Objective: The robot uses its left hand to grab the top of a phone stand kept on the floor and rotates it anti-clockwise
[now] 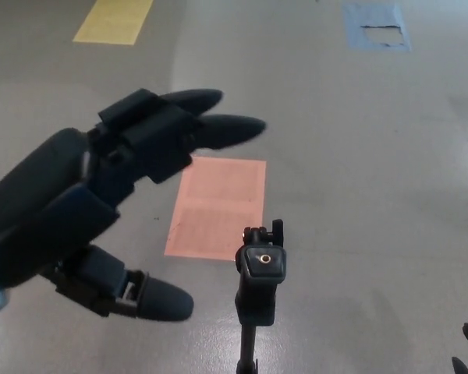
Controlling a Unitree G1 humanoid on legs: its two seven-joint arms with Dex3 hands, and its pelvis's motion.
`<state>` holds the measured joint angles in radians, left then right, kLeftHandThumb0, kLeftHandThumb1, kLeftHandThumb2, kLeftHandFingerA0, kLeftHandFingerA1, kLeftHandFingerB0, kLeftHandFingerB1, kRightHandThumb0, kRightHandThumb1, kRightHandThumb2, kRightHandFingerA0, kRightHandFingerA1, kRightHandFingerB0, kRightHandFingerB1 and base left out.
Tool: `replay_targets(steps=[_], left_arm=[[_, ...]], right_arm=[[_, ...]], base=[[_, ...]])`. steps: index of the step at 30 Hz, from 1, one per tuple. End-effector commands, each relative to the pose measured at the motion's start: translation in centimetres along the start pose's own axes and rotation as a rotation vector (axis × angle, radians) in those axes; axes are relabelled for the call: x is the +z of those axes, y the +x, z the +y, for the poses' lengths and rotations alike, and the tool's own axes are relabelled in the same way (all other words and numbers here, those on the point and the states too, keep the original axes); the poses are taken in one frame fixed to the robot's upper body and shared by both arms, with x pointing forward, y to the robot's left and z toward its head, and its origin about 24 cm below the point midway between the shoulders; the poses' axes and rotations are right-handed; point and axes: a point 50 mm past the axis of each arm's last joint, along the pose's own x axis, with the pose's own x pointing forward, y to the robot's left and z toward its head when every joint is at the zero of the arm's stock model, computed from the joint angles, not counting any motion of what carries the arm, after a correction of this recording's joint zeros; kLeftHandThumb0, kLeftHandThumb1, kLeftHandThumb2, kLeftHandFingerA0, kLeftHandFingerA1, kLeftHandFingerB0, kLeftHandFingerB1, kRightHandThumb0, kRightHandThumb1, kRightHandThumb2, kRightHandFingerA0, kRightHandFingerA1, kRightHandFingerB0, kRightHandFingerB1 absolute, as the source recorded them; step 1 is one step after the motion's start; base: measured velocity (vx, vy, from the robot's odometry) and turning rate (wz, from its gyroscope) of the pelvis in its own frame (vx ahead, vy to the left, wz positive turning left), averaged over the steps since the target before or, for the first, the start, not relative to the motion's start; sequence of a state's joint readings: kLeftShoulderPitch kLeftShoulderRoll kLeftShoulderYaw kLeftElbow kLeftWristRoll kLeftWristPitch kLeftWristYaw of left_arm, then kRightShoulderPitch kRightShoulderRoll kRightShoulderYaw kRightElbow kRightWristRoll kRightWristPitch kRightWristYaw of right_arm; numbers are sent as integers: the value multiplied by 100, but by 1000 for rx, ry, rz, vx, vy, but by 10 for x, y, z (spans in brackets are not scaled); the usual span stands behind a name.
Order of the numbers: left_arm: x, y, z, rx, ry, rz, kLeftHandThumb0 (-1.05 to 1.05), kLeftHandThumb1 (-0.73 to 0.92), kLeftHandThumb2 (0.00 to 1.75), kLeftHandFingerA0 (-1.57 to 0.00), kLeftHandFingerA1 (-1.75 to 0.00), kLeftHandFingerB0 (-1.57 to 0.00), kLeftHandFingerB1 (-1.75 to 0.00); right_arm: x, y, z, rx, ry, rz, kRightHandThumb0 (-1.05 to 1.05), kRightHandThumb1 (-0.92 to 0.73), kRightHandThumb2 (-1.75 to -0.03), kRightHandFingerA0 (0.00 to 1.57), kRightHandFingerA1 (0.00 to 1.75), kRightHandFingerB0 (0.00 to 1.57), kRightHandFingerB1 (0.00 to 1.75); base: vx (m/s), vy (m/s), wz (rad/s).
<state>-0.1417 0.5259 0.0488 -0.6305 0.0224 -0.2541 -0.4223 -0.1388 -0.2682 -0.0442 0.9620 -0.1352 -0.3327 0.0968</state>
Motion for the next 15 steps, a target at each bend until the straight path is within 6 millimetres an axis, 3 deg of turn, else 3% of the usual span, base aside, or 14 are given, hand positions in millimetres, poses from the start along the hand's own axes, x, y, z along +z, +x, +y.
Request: replay_targets(steps=[1, 5, 6, 11, 12, 15], left_arm=[[-1, 0, -7, -33, -12, 34, -78, 41, 55, -3, -46, -5, -51], [-5, 4, -18, -67, 11, 34, -80, 40, 55, -4, -51, -3, -50], [-6, 5, -20, -74, 11, 35, -82, 34, 67, -3, -53, -5, -51], [-8, 10, -31, -103, 20, 34, -81, 34, 70, -2, -53, -2, -50], [-9, 11, -33, -107, 19, 32, -38, 2, 75, 0, -53, -21, -64], [-10, 15, -39, -119, 17, 29, -38, 2, 75, 0, -53, -20, -64]], right_arm=[[0, 0, -4, -6, 11, -4, -65, -89, -80, 3, 29, 0, 2], [0, 0, -5, -3, -4, -1, -66, -89, -82, 2, 29, 0, 3], [0, 0, -5, -3, -9, -1, -66, -90, -81, 3, 30, 0, 3], [1, 2, -4, 3, -4, 0, -66, -88, -82, 2, 29, 0, 2], [1, 2, -4, 5, 0, 0, -65, -88, -81, 2, 28, 0, 2], [0, 2, -3, 10, 3, 6, -68, -89, -80, 3, 28, 0, 3]], base=[[0, 0, 0], [0, 0, 0], [0, 0, 0], [0, 0, 0], [0, 0, 0], [0, 0, 0]])
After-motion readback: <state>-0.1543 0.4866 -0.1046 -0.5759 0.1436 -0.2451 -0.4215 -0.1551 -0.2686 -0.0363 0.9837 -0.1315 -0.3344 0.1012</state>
